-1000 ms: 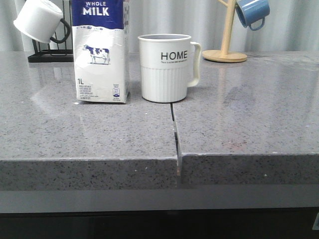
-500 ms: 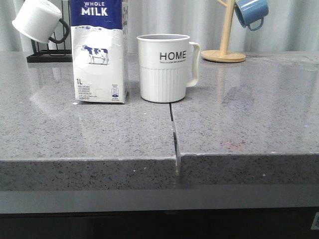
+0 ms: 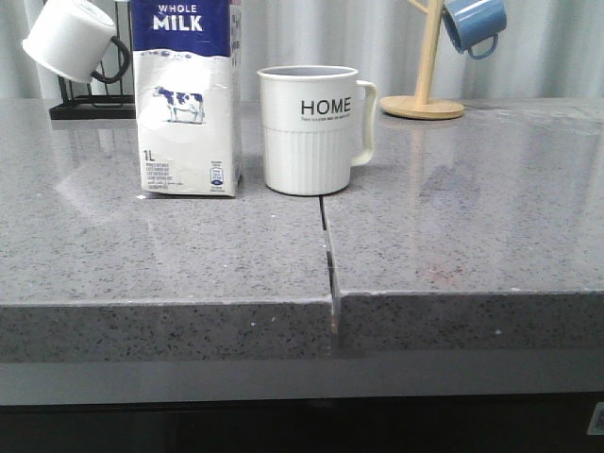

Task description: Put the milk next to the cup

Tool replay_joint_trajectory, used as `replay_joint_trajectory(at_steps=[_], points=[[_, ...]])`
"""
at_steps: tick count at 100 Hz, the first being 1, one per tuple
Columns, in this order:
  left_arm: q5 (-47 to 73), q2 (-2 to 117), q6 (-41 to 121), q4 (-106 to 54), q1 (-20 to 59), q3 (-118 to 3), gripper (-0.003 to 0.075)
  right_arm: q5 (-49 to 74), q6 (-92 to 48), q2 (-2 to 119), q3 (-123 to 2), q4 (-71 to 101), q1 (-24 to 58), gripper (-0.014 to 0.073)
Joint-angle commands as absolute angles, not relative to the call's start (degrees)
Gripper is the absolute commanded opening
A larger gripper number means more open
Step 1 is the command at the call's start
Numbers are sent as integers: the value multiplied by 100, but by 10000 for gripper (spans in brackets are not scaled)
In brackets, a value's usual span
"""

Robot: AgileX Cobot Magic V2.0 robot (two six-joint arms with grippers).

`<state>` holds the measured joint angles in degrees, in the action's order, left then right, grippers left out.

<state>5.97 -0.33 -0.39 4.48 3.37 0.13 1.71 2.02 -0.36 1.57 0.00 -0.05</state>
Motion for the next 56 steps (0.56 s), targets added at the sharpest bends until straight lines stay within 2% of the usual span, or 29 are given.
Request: replay_joint_trajectory(at_steps=[1,56], points=[[105,-217,-45,390,324,250,-21,-119,223,-178,60,-102,-96,-69],[105,-217,-45,390,324,250,-21,-51,223,-173,54,-102,-96,-69]])
